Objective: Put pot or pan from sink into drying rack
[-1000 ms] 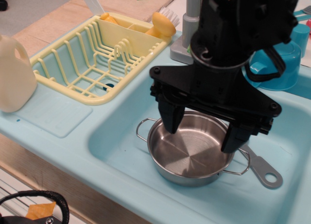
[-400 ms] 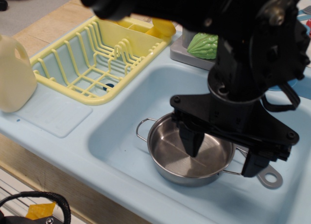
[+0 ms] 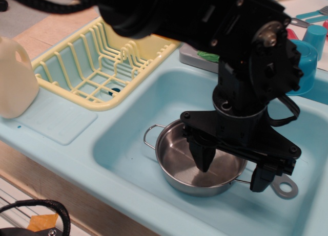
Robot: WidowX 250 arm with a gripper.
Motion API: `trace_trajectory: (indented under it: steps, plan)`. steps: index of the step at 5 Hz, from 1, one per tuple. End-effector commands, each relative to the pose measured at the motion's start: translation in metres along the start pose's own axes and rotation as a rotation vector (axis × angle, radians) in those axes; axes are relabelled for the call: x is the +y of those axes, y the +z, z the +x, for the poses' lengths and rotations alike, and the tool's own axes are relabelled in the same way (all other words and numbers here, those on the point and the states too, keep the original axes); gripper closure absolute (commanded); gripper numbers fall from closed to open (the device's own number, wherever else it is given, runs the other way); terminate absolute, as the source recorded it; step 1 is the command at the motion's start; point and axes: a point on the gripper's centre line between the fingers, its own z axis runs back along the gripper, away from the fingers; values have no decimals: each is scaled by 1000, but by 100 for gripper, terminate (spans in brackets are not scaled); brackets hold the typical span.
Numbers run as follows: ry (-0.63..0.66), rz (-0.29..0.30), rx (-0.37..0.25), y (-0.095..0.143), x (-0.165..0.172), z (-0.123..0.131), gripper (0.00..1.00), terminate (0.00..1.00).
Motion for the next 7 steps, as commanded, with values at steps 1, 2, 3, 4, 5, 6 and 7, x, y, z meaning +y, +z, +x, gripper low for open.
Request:
trace_trajectory:
  steps: [1,2,3,4,5,6,7]
  plan:
    - [-12,-30,19,-13,10,6,0,0]
    - [-18,-57,44,-23,10,6,0,0]
    - [-15,-68,60,-27,9,6,0,0]
    - [-7,-58,51,-24,9,5,100,0]
    - [-19,-34,53,-16,8,8,100,0]
    - [-51,47,19,9,4,14,100,0]
    - [-71,115,-21,33,3,17,100,0]
